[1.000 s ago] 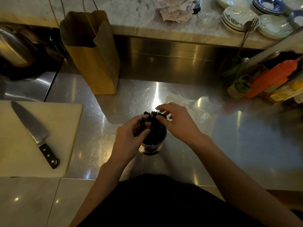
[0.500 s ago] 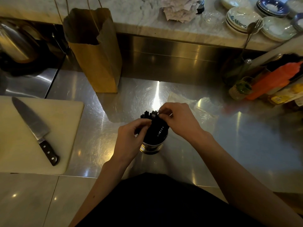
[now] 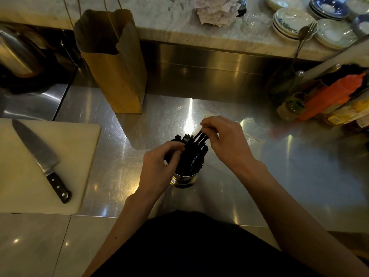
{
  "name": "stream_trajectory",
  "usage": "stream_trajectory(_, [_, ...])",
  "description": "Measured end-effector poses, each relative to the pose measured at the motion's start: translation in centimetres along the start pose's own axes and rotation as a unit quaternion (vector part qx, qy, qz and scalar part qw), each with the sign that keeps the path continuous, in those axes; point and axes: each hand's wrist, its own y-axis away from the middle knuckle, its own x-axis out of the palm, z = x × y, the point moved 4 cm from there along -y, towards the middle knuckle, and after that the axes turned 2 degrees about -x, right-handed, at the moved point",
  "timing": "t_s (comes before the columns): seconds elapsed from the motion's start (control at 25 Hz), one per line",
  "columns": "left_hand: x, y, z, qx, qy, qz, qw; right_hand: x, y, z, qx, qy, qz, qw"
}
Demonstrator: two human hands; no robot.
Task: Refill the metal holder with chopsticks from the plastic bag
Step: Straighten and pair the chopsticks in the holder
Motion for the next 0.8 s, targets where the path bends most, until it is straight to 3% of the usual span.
stream_trajectory(0.48, [-0.8, -1.2, -2.1, 0.047, -0.045, -0.023, 0.998, -1.5, -0.5, 1.8, -0.092, 0.051, -0.029, 0.994])
stream_trajectory(0.8, [2.0, -4.6, -4.3, 0.035, -0.059, 0.160, 0.985, -6.7, -2.4, 5.0, -0.160, 0.085, -0.088, 0.979])
